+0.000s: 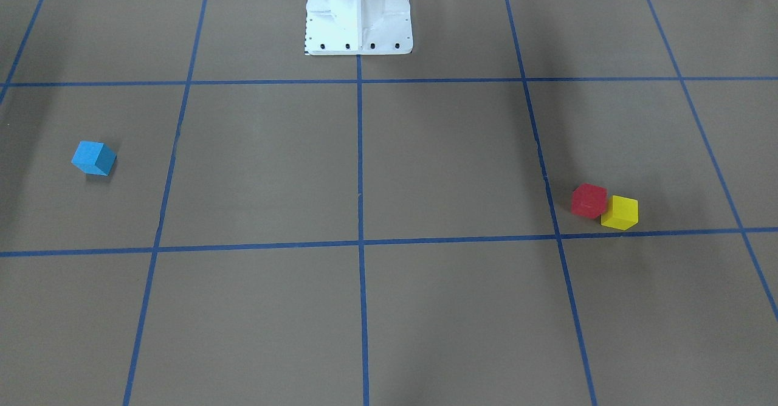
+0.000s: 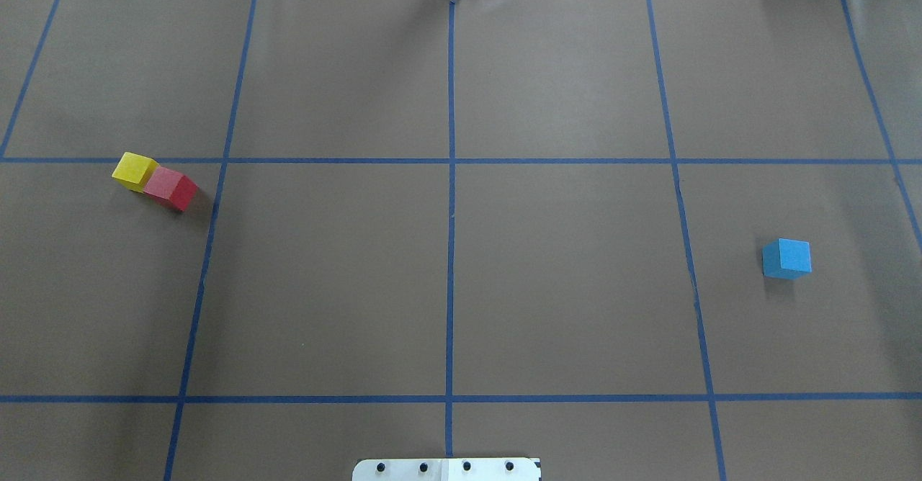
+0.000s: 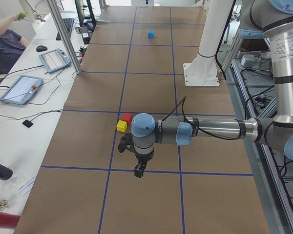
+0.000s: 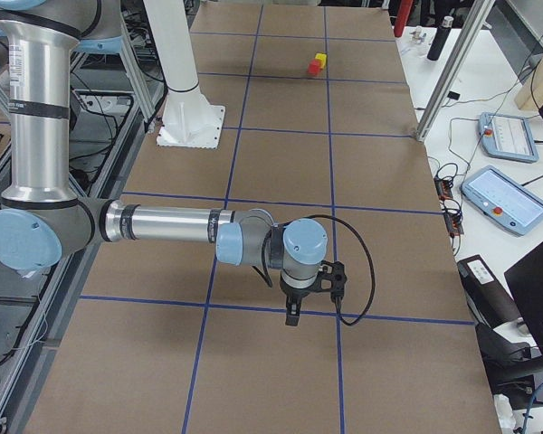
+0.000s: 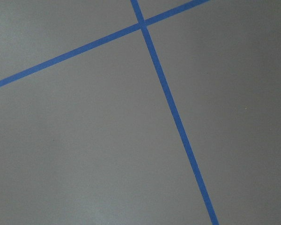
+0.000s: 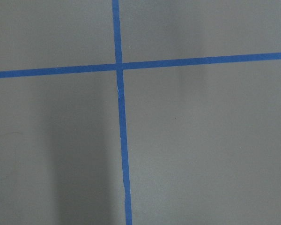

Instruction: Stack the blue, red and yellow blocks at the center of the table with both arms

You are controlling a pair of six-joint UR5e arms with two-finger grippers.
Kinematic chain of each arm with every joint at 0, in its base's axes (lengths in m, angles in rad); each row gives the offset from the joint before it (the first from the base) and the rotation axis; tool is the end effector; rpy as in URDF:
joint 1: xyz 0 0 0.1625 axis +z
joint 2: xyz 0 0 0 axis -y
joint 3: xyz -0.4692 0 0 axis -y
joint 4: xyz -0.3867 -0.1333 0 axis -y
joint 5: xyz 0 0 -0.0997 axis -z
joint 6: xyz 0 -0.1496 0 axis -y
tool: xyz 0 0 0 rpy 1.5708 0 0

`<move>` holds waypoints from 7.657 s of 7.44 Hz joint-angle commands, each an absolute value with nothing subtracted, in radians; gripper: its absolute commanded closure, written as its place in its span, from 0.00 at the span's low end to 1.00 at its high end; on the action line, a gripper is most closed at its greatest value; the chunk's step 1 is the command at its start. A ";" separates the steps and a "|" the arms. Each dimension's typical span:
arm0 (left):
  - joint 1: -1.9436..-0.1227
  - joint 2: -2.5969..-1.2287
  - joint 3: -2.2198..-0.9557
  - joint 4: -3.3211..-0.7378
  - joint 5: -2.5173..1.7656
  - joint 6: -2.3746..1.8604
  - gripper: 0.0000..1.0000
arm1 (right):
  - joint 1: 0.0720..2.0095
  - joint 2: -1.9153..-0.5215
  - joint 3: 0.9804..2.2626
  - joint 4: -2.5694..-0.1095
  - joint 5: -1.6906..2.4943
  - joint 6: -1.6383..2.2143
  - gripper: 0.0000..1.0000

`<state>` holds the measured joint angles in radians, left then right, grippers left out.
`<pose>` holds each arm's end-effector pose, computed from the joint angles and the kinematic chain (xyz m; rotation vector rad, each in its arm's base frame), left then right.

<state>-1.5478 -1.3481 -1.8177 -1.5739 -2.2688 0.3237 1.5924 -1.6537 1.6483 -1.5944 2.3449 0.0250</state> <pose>-0.0283 -0.3865 0.7226 0.1311 0.6897 0.3420 0.0383 -0.4437 0.7420 -0.0289 -0.7741 0.0555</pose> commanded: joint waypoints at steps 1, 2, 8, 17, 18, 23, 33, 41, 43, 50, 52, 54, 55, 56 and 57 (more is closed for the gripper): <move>-1.548 -1.348 -1.818 -1.574 -2.269 0.324 0.00 | 1.592 -1.645 1.646 -1.582 2.350 0.028 0.01; -1.548 -1.347 -1.819 -1.574 -2.269 0.327 0.00 | 1.592 -1.651 1.646 -1.582 2.350 0.017 0.00; -1.562 -1.393 -1.864 -1.571 -2.276 0.321 0.00 | 1.566 -1.560 1.693 -1.508 2.396 0.029 0.00; -1.562 -1.388 -1.914 -1.575 -2.281 0.322 0.00 | 1.030 -1.650 1.726 -1.012 2.308 0.501 0.01; -1.563 -1.384 -1.919 -1.575 -2.281 0.322 0.00 | 1.007 -1.652 1.724 -1.011 2.286 0.564 0.01; -1.563 -1.382 -1.916 -1.575 -2.281 0.324 0.00 | 0.942 -1.637 1.769 -1.018 2.255 -0.011 0.02; -1.563 -1.367 -1.931 -1.575 -2.281 0.324 0.00 | 0.942 -1.641 1.657 -1.014 2.295 -0.198 0.48; -1.565 -1.368 -1.976 -1.572 -2.278 0.321 0.00 | 1.066 -1.238 1.858 -1.678 2.428 0.395 1.00; -1.565 -1.371 -1.980 -1.571 -2.278 0.319 0.00 | 0.920 -0.957 1.760 -1.839 2.353 0.722 1.00; -1.563 -1.374 -1.973 -1.571 -2.278 0.290 0.00 | 0.643 -0.634 1.267 -1.479 2.122 1.232 1.00; -1.563 -1.374 -1.971 -1.571 -2.278 0.290 0.00 | 0.621 -0.634 1.237 -1.439 2.111 1.232 0.93; -1.563 -1.373 -1.971 -1.571 -2.278 0.290 0.00 | 0.598 -0.634 1.220 -1.430 2.080 1.233 0.28; -1.563 -1.373 -1.971 -1.571 -2.278 0.290 0.00 | 0.598 -0.632 1.220 -1.430 2.080 1.232 0.03; -1.563 -1.376 -1.973 -1.571 -2.278 0.290 0.00 | 0.600 -0.632 1.226 -1.421 2.080 1.235 0.02; -1.562 -1.399 -1.983 -1.571 -2.266 0.291 0.00 | 0.601 -0.632 1.230 -1.387 2.082 1.241 0.02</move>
